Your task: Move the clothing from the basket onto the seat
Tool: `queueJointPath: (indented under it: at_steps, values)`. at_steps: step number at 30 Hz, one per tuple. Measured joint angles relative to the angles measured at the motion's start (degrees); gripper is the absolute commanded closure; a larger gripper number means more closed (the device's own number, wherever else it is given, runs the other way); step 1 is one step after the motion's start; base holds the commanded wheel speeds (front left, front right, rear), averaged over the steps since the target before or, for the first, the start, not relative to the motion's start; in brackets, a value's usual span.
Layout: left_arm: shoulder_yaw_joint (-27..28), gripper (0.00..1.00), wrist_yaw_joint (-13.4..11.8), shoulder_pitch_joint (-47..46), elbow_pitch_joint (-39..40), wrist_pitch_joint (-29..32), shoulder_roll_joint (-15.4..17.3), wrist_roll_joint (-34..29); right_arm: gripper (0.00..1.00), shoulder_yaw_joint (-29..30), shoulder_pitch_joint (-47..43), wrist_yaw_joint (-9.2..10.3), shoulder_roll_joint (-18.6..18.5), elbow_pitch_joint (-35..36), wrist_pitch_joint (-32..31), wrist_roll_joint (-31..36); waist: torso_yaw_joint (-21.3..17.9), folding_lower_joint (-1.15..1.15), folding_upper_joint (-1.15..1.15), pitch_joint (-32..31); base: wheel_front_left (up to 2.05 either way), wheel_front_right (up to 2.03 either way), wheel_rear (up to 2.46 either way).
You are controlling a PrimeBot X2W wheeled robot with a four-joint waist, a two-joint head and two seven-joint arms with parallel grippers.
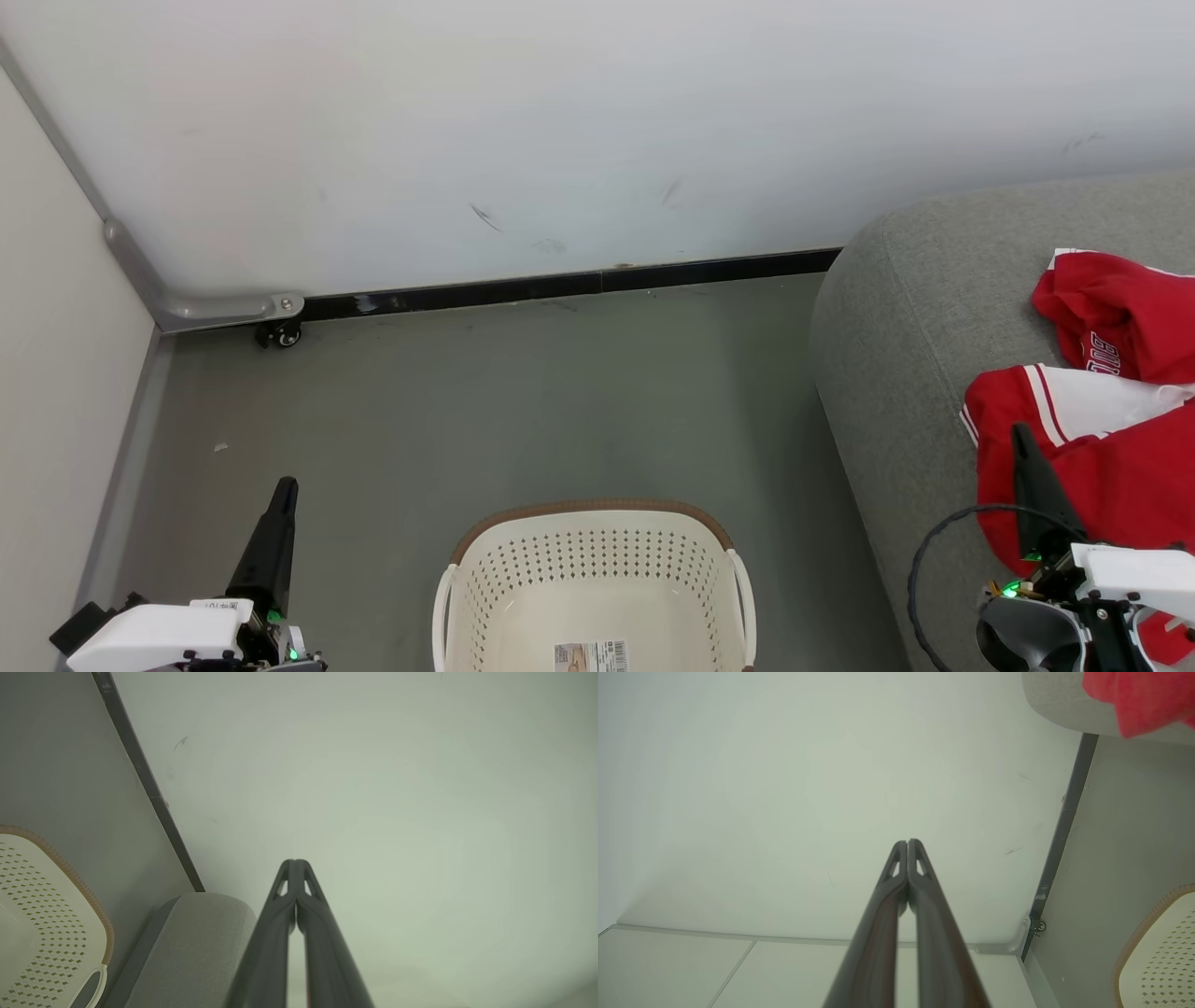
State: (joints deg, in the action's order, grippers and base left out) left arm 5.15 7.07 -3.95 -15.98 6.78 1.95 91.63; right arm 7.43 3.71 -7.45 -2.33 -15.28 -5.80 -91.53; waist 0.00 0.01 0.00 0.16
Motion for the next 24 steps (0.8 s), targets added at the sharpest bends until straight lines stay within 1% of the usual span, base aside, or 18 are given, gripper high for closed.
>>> queueJointPath:
  at_steps: [24]
  values:
    - [0.0, 1.0, 0.0, 0.0, 0.0, -0.1, 0.0, 0.0, 1.0, 0.0, 0.0, 0.0, 0.0, 0.0, 0.0, 0.0, 0.0, 0.0, 0.0, 0.0, 0.0, 0.0, 0.0]
